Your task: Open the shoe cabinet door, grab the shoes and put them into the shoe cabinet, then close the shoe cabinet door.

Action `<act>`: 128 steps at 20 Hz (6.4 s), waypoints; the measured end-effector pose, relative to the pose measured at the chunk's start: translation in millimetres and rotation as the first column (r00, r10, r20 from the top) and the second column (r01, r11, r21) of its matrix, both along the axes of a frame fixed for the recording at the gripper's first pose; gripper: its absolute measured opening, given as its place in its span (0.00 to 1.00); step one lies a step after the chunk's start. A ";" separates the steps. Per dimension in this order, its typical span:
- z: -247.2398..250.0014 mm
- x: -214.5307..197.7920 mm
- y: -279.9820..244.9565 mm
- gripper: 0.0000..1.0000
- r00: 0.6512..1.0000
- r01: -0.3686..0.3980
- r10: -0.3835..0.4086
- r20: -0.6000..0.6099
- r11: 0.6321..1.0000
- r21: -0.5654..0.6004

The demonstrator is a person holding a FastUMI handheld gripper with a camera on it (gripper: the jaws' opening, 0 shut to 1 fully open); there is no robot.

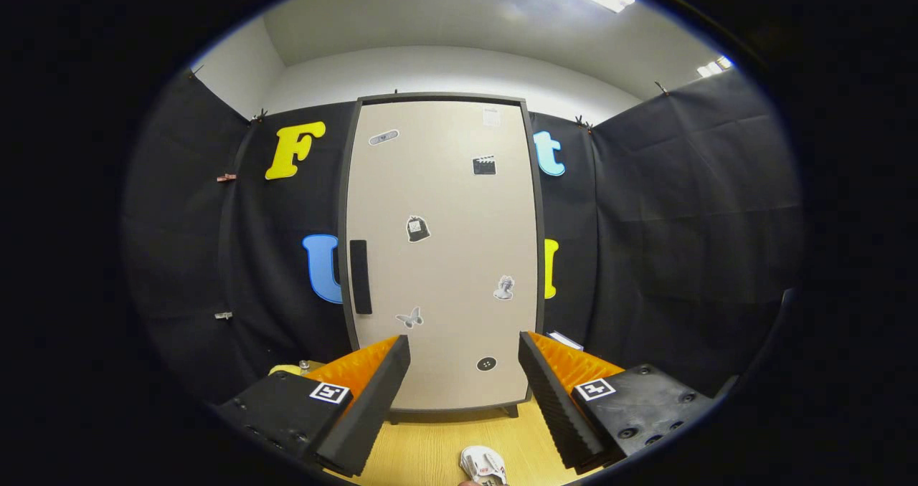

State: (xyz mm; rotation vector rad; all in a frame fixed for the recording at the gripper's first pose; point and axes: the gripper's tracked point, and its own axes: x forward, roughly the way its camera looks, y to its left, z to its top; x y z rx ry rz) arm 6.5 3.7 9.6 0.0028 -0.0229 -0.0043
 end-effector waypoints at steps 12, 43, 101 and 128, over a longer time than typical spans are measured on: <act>0.0 19.2 24.4 0.98 0.999 -0.031 0.031 -0.012 0.999 -0.008; -8.0 238.5 186.1 0.49 0.982 -0.161 0.156 -0.102 0.986 -0.050; 33.2 -7.8 -159.6 0.13 0.993 -0.051 0.048 -0.107 0.998 -0.032; -15.4 -92.9 -236.6 0.98 0.987 0.063 -0.042 -0.156 0.989 0.137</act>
